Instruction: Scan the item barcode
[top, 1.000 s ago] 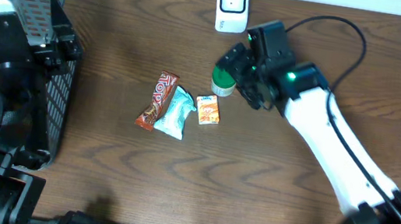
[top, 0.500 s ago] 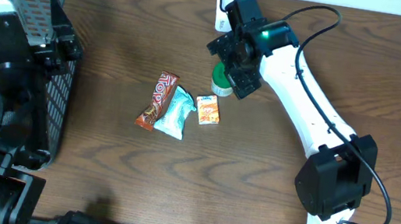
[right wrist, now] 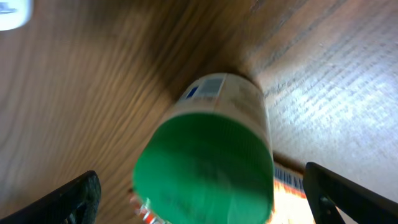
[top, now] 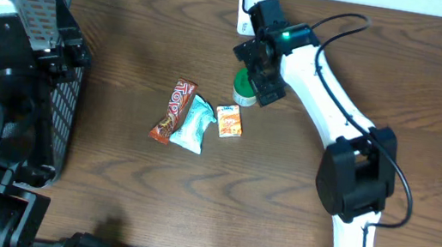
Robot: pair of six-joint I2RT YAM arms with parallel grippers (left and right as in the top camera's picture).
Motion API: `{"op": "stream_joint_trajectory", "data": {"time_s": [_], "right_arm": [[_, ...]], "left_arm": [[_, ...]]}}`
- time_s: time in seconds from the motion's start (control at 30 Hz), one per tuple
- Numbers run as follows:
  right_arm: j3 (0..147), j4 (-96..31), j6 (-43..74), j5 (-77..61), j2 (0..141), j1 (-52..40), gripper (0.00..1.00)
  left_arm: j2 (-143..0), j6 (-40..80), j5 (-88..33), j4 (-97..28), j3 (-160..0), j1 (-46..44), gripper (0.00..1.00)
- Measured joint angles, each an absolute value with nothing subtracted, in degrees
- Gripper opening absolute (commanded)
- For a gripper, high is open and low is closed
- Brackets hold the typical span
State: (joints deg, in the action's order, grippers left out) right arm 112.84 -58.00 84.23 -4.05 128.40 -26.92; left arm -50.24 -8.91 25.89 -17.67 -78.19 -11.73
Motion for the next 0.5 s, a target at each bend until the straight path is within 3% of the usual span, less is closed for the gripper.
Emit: {"op": "stream_joint_trajectory", "data": {"time_s": [0.07, 0.17, 0.23, 0.5], "right_arm": [[112.84, -57.49, 84.25, -4.12, 129.47, -26.92, 0.99], [112.84, -57.19, 84.38, -4.51, 130.82, -26.92, 0.80], [112.84, -57.17, 84.47, -4.95, 131.74, -26.92, 0.73], [113.34, -58.41, 77.73, -6.28, 132.68, -26.92, 0.60]], "left_arm": [[-50.24, -8.91, 25.89, -17.69, -78.19, -11.73, 0.98], [-50.24, -8.91, 25.89, -17.69, -78.19, -11.73, 0.98], [-50.24, -8.91, 25.89, -17.69, -78.19, -11.73, 0.98], [-50.24, -8.93, 25.89, -17.69, -78.19, -11.73, 0.98]]}}
